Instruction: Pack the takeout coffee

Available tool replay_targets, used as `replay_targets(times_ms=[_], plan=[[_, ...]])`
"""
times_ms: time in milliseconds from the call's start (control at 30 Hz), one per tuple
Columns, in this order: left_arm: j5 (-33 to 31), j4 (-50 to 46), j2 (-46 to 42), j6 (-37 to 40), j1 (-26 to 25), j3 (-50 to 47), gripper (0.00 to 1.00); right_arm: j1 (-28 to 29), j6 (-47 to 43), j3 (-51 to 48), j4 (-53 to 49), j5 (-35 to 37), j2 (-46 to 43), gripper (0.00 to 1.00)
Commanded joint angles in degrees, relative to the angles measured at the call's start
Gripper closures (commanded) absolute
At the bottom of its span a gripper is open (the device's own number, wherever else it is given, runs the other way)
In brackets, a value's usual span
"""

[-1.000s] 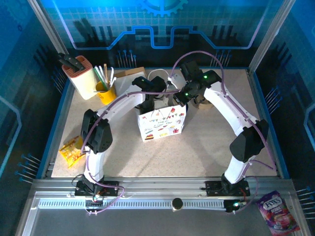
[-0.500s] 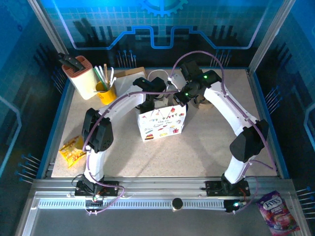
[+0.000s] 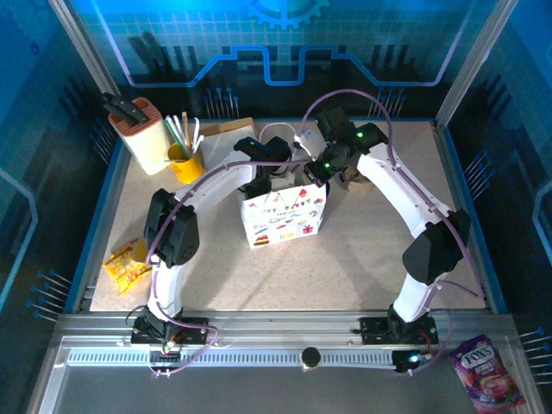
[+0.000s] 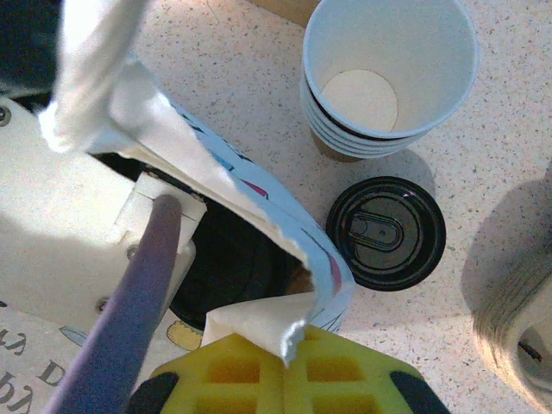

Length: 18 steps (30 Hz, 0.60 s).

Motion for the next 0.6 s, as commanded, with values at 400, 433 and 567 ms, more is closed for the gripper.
replay_targets(times_ms=[400, 433, 567], plan=[[-0.2, 1.0, 4.9, -1.6, -0.4, -3.3, 0.54, -0.1, -0.7, -0.7, -2.0, 0.0, 1.5, 0.93], [-0.2, 0.9, 4.8, -1.6, -0.4, -3.3, 0.54, -0.1, -0.7, -0.7, -1.9, 0.0, 1.5, 0.93], [-0.5, 0.7, 4.5, -1.8, -0.4, -3.2, 0.54, -0.1, -0.7, -0.7, -2.0, -0.1, 1.6, 0.93]])
